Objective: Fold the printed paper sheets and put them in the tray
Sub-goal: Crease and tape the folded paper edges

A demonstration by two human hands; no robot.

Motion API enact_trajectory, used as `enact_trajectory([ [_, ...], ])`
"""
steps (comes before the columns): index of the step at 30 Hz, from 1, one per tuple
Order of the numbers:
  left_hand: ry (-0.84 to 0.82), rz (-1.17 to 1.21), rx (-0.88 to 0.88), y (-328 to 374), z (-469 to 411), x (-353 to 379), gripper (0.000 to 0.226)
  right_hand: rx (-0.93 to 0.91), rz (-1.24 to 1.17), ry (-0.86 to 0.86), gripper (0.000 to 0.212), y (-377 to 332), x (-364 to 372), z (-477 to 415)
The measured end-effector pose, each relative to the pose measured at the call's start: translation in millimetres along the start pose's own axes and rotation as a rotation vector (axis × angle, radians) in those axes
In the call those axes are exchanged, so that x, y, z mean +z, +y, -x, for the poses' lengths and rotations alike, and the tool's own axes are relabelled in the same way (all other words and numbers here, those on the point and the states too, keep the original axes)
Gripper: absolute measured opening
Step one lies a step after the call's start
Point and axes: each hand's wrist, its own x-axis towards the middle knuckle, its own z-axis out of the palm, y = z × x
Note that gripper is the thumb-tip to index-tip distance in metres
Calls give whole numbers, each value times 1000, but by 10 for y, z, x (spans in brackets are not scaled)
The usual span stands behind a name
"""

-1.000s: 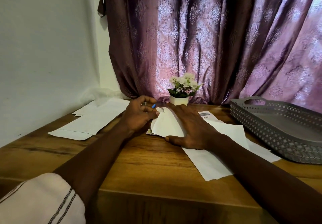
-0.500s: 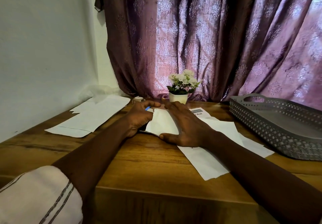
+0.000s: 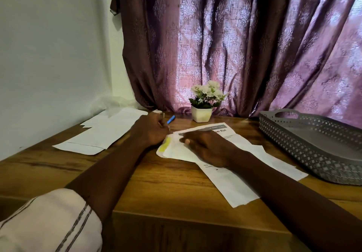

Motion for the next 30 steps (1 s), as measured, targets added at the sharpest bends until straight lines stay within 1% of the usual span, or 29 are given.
enact_trajectory([
  [3, -82, -148, -56, -38, -6, -17, 27, 34, 18, -54, 38, 32, 0, -29],
  [6, -117, -189, -74, 4, 9, -32, 37, 62, -14, -59, 38, 40, 4, -48],
  [9, -106, -313, -25, 109, 74, -44, 43, 70, -29, -52, 38, 51, 15, -58],
  [11, -80, -333, 17, 192, 140, -40, 44, 76, -29, -53, 38, 47, 10, -57],
  [14, -110, -232, 23, 234, 173, -30, 38, 77, -26, -49, 37, 19, 5, -46],
  [17, -176, -67, 34, 190, 172, -69, 21, 82, -43, -39, 37, 9, 0, -29],
  [19, -237, -60, 85, 172, 184, -107, 9, 76, -30, -30, 37, -10, -6, -16],
  [21, -301, -83, 124, 169, 200, -136, 16, 98, 107, -19, 46, -37, -20, -9],
  [23, -337, -96, 131, 167, 199, -155, 25, 223, 302, -6, 65, -58, -44, -5],
  [25, -354, -122, 145, 172, 206, -169, 27, 338, 413, 4, 77, -52, -61, -12],
  [26, -355, -138, 163, 172, 211, -167, 29, 359, 432, 5, 79, -38, -63, -15],
  [28, -360, -129, 206, 187, 229, -165, 40, 348, 410, 35, 78, -5, -66, -7],
  [30, -374, -36, 234, 200, 263, -155, 55, 275, 382, 137, 70, 19, -55, 4],
])
